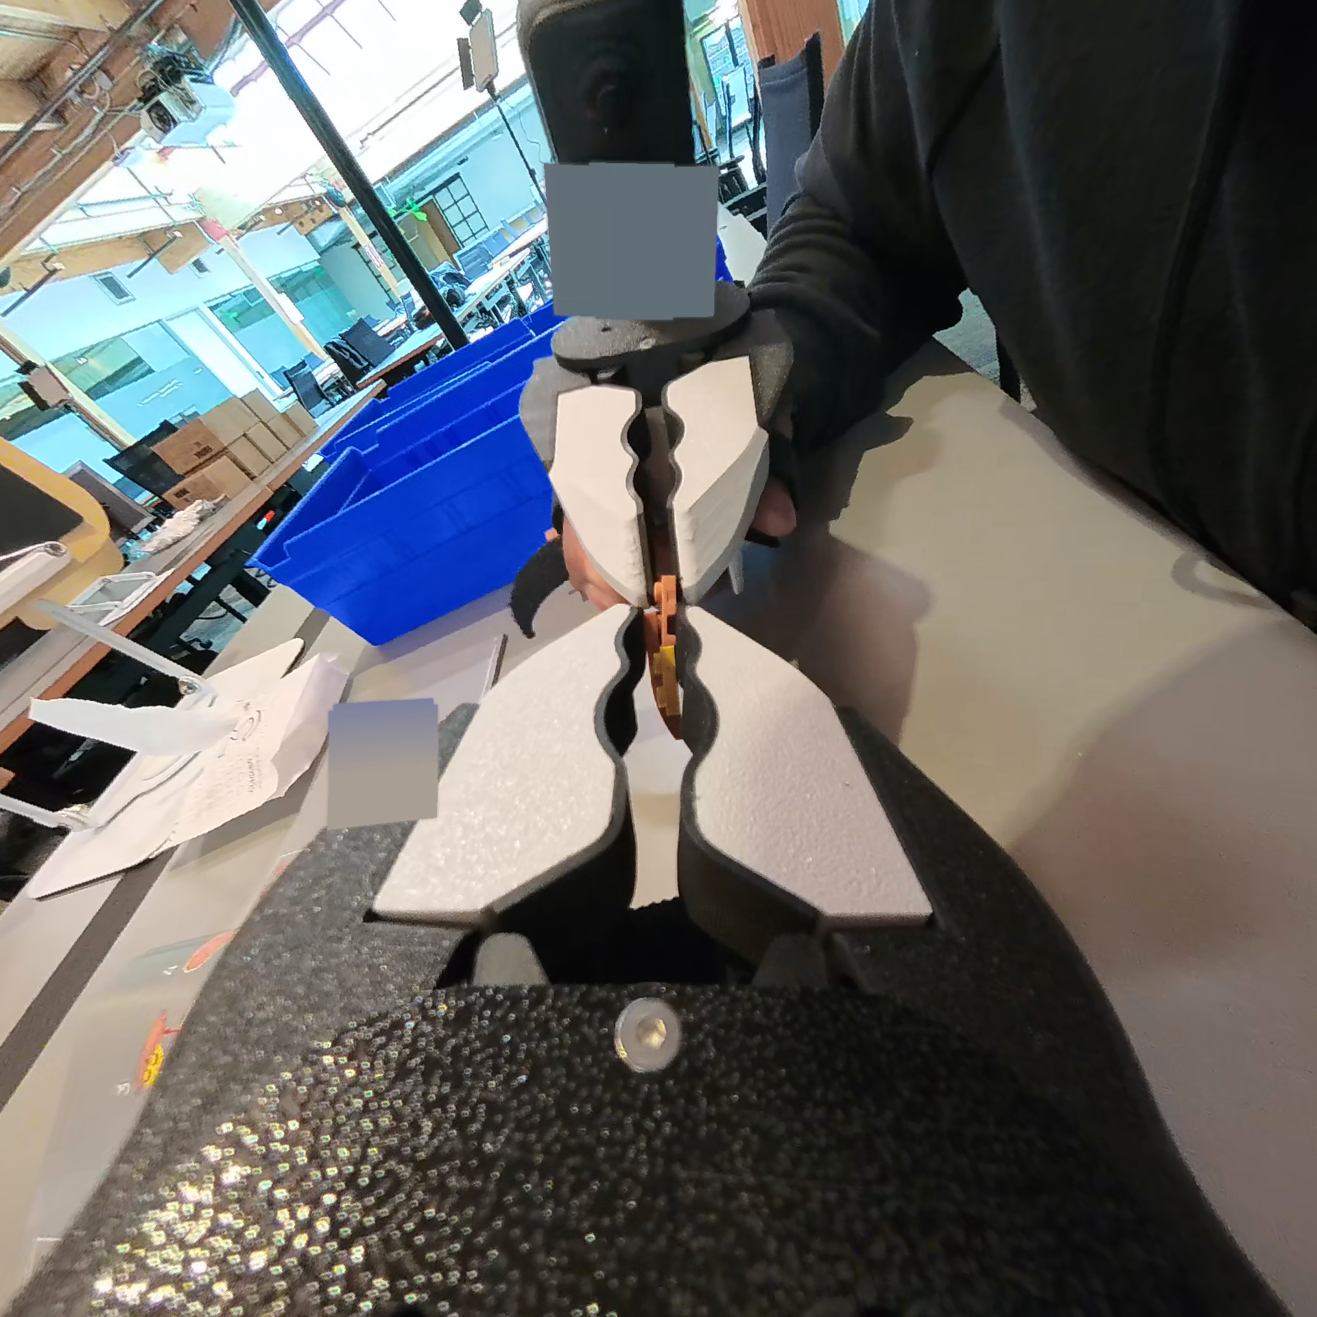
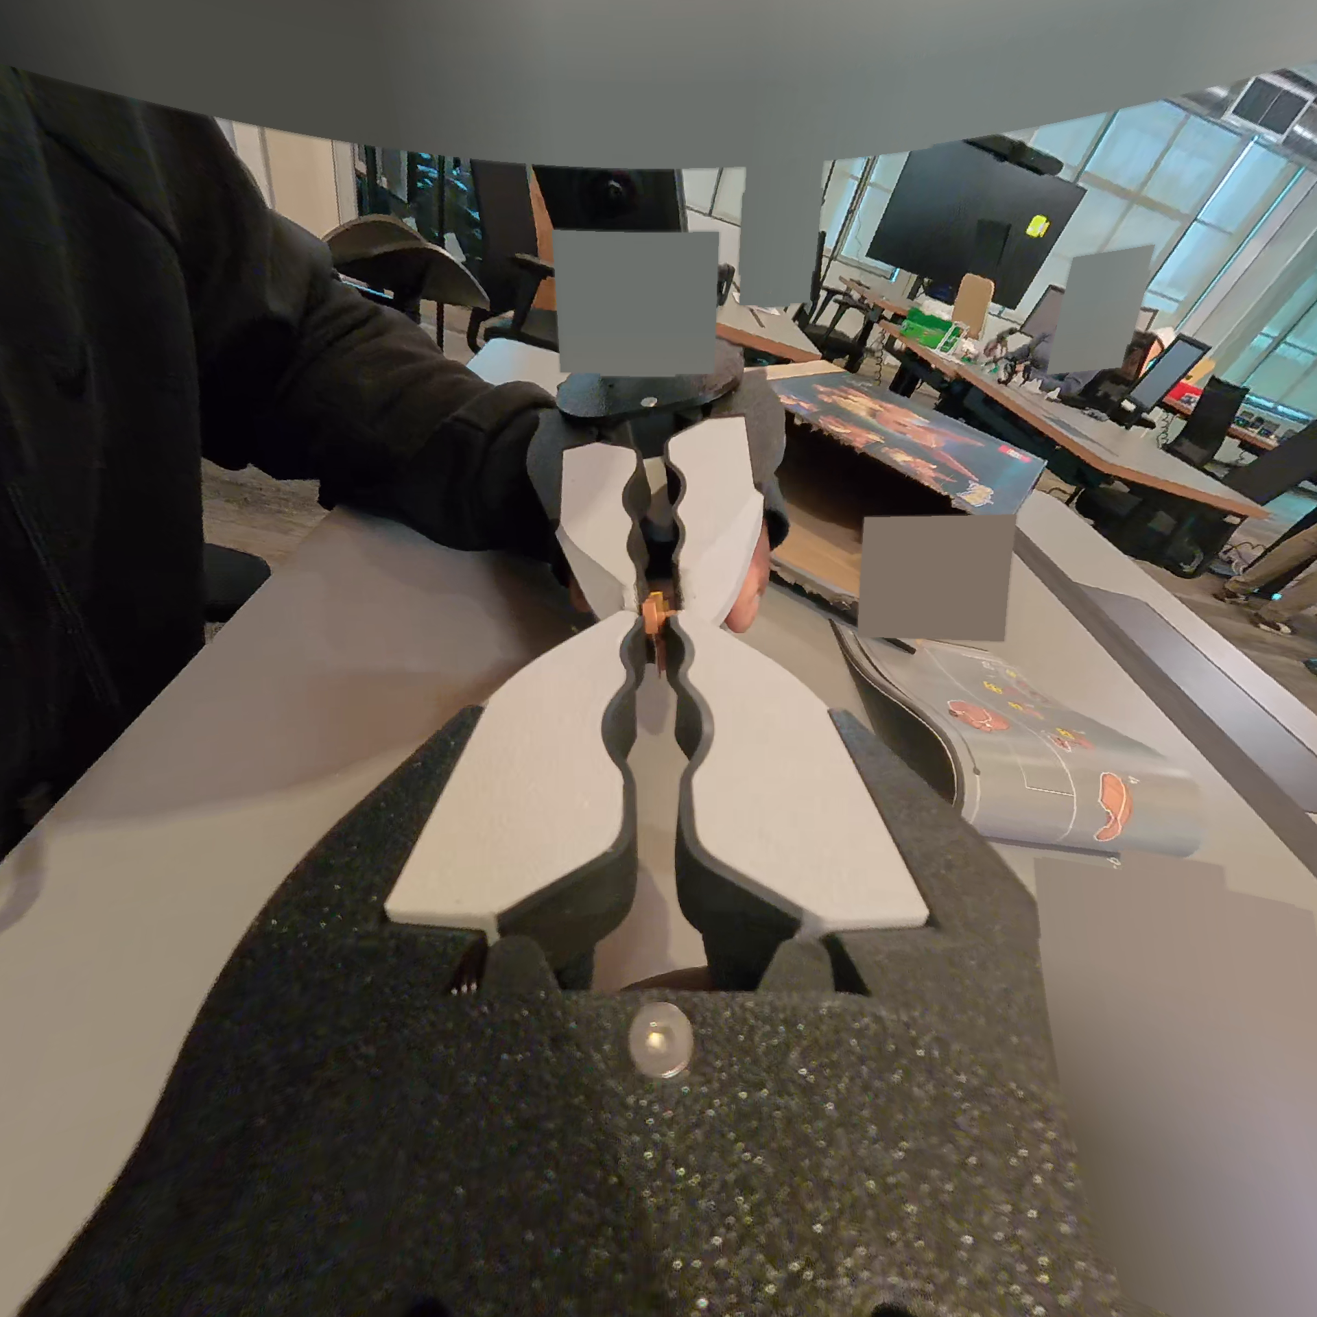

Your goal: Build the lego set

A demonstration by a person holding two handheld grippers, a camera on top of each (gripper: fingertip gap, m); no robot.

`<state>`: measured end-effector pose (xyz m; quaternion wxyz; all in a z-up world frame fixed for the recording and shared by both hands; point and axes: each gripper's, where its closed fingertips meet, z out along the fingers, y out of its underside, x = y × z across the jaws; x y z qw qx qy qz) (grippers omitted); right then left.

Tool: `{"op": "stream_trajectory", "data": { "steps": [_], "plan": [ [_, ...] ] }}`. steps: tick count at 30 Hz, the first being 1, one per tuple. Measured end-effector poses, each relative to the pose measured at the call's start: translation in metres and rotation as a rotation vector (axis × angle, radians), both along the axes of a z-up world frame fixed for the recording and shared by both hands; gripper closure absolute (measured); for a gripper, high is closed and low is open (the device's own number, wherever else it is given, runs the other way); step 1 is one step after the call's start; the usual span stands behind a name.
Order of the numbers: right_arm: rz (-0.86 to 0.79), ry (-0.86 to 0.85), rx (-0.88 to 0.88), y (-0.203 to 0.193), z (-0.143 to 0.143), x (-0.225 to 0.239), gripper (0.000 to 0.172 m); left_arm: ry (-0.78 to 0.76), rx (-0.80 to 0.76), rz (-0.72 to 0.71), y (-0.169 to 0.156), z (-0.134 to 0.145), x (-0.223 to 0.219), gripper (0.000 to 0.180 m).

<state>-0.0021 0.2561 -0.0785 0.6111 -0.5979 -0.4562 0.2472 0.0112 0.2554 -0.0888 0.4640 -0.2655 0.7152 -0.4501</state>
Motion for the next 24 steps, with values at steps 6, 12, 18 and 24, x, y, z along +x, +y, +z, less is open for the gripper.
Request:
{"op": "stream_trajectory", "data": {
  "steps": [6,12,18,24],
  "plan": [
    [-0.087,-0.008,0.096,0.007,0.004,0.005,0.167,-0.013,-0.020,0.050,0.007,0.004,0.004,0.173],
    [-0.149,-0.081,0.201,0.011,0.002,0.008,0.167,-0.003,-0.015,0.083,0.012,0.002,0.007,0.173],
    [-0.179,-0.154,0.276,0.013,0.000,0.009,0.167,-0.002,0.021,0.104,0.014,0.000,0.008,0.173],
    [-0.217,-0.248,0.383,0.014,-0.001,0.010,0.167,-0.027,0.120,0.141,0.015,-0.001,0.009,0.173]
  ]
}}
